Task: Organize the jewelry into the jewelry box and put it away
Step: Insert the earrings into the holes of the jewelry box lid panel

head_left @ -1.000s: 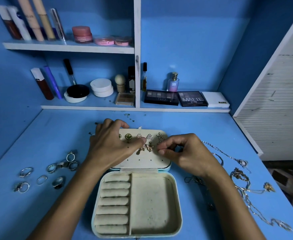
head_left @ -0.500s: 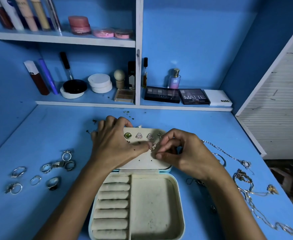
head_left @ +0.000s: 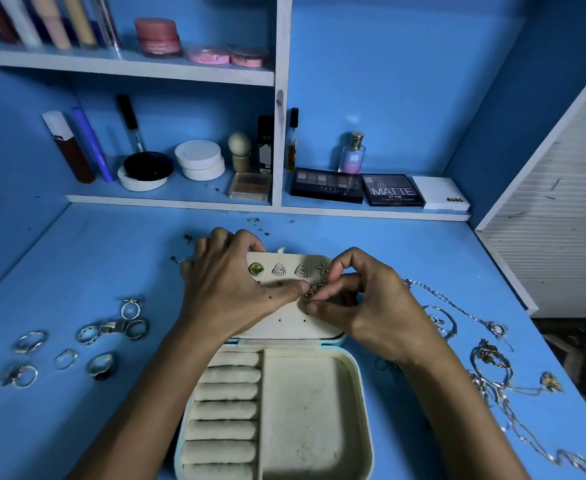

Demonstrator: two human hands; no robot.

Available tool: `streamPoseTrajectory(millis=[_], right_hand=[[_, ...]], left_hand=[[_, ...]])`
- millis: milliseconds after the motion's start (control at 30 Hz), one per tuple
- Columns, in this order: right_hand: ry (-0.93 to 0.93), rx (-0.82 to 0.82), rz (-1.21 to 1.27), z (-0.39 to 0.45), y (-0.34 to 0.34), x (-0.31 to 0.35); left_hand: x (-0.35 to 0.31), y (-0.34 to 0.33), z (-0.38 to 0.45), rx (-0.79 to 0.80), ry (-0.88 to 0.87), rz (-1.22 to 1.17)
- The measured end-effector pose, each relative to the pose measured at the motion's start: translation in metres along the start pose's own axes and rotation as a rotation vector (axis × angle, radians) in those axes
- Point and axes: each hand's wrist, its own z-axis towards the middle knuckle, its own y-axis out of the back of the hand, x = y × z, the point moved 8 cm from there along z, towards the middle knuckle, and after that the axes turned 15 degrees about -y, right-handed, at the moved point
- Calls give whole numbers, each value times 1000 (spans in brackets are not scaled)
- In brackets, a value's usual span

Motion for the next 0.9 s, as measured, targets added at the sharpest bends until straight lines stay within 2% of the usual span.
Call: streamPoseTrajectory(millis=[433, 633, 800, 900], right_hand=[[79, -107, -48, 4, 1, -2], [73, -157, -45, 5, 4, -6], [126, -324, -15, 5, 21, -5], [63, -269, -54, 9, 17, -11]], left_hand=[[-1, 1, 0, 1, 12, -56], [1, 1, -1, -28, 30, -177], [3, 5, -1, -79, 50, -272], [3, 5, -1, -92, 58, -309]])
